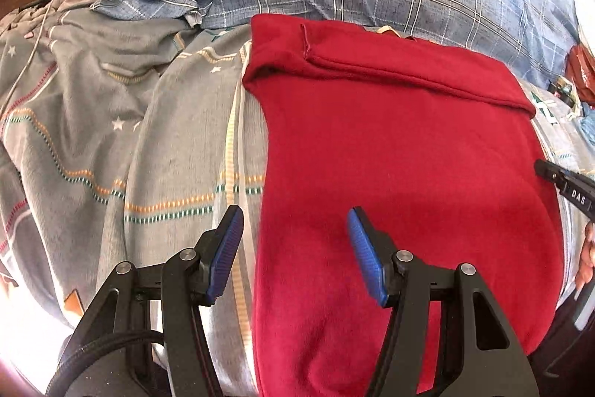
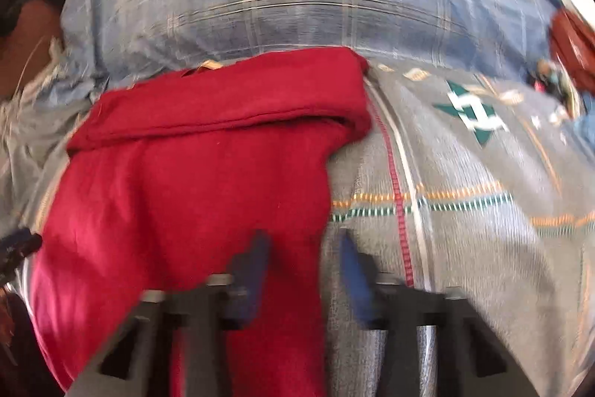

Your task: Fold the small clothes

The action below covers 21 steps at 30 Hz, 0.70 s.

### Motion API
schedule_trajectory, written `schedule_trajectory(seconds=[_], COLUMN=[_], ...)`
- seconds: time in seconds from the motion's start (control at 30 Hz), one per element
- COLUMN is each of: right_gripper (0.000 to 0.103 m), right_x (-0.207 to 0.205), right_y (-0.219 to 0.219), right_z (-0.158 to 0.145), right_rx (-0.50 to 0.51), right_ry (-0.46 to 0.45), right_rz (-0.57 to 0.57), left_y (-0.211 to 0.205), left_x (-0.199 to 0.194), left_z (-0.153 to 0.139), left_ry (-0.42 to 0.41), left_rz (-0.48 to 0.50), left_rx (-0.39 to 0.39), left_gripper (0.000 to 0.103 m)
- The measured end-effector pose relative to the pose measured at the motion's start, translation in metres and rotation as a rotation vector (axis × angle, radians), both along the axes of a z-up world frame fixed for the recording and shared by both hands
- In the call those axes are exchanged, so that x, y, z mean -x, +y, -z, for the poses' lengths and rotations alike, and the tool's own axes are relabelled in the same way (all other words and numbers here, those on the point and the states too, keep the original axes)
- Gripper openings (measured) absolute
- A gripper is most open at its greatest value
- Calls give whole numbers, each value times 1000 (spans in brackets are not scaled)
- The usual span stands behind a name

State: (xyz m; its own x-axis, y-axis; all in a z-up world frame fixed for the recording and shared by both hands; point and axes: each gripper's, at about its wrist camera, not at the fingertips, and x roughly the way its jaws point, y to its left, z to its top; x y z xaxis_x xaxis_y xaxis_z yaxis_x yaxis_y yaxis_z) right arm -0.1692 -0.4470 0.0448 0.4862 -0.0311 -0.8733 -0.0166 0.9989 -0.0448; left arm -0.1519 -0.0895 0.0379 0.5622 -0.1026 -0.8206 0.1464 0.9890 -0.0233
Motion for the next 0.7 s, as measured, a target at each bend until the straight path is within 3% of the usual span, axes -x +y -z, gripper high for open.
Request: schedule_trajectory(seconds=[0.07,0.23,0.33,0.43,0.53,0.6,0.7], right_gripper=[6,5,5,5,15,46,52], right_x=[0,2,4,17,28,35,48], right_y=[5,-11,-18,-21,-21,-14,-1], right_z=[-4,-14,-9,-26,-34,-35,-33], right_rx=[45,77,39,-62,-103,-85,-44], right_ry=[-5,-35,-7,-27,-14,-3,4], right_rz=[-21,5,24,26,19,-16,-65], left_y=[4,18,21,23,25,25,25], left_x=[5,22,28,31,31,33,34], left_z=[0,5,9,12,13,13,14], left_ry=[0,19,25,27,27,24,31], left_rz=[0,-13,-10,-12,-20,-26,-27], left_rx=[6,22,1,-12,-4,-1,5], left_gripper=[59,59,59,59,59,59,59])
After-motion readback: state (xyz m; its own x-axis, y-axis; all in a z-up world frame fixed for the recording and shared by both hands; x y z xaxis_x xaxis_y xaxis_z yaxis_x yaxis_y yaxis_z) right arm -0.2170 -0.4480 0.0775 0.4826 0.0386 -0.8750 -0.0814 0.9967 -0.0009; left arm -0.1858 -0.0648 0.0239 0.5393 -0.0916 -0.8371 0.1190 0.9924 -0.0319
